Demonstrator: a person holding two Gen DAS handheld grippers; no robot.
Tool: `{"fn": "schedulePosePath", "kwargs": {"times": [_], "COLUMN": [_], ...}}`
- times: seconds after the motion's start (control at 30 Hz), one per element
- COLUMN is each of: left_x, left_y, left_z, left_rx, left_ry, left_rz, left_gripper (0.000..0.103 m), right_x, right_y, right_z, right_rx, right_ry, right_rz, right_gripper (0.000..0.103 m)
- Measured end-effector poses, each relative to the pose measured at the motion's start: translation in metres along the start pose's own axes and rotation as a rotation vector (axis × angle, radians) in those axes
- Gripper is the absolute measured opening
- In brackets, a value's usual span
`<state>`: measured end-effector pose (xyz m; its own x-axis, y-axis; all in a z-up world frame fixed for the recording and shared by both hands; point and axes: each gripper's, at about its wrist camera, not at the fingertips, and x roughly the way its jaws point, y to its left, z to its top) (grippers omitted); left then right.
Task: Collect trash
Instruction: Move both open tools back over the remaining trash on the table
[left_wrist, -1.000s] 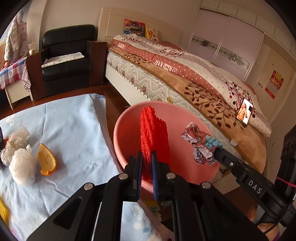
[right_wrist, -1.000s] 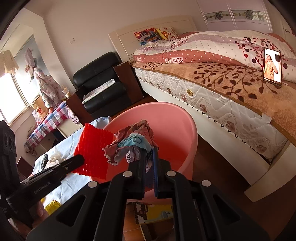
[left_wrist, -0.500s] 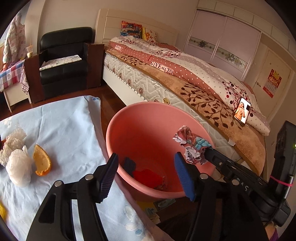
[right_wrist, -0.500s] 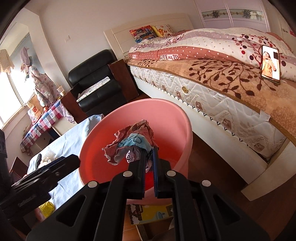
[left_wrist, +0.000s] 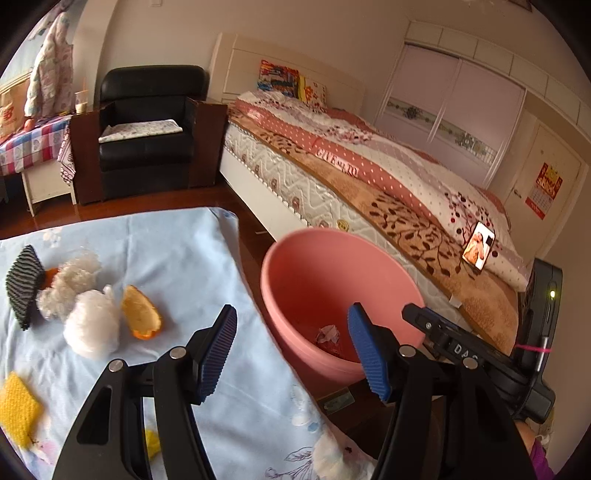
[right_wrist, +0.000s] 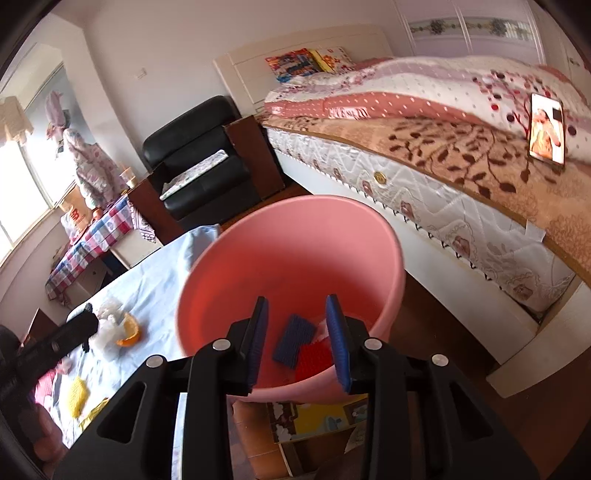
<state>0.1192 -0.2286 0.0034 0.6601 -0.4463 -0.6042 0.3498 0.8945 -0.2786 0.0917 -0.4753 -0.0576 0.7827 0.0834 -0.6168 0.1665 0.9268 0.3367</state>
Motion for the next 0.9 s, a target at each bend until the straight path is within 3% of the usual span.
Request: {"fn": "schedulePosePath", "kwargs": {"times": [0.2,0.43,0.63,0.9], "left_x": [-0.046,-0.107,-0.150,-0.185], "left_y": [0.028,0.070,0.107,0.165], "left_z": [0.007,-0.004,-0.027,-0.061], "left_rx": [-0.037,-0.052,-0.035,-0.054], "left_ry": [-0.084,-0.158,-0.193,-0.172], "left_rz": [0.042,0.113,0.211,0.318], "left_gripper": [0.062,0.062,0.062,0.062], "right_x": [-0.025,-0.047,-0.050,-0.034], "right_y": [0.036,0.084,0.125,0.165], "right_z": [-0.006,-0.026,-0.058,-0.088], "right_rx": [-0.063,-0.143,-0.195,-0.196], "right_ry": [-0.044,-0.019,0.096,0.278], "right_rz": [0.052,0.170,0.291,0.388], "right_gripper": [0.033,0.033,0.033,0.033]}}
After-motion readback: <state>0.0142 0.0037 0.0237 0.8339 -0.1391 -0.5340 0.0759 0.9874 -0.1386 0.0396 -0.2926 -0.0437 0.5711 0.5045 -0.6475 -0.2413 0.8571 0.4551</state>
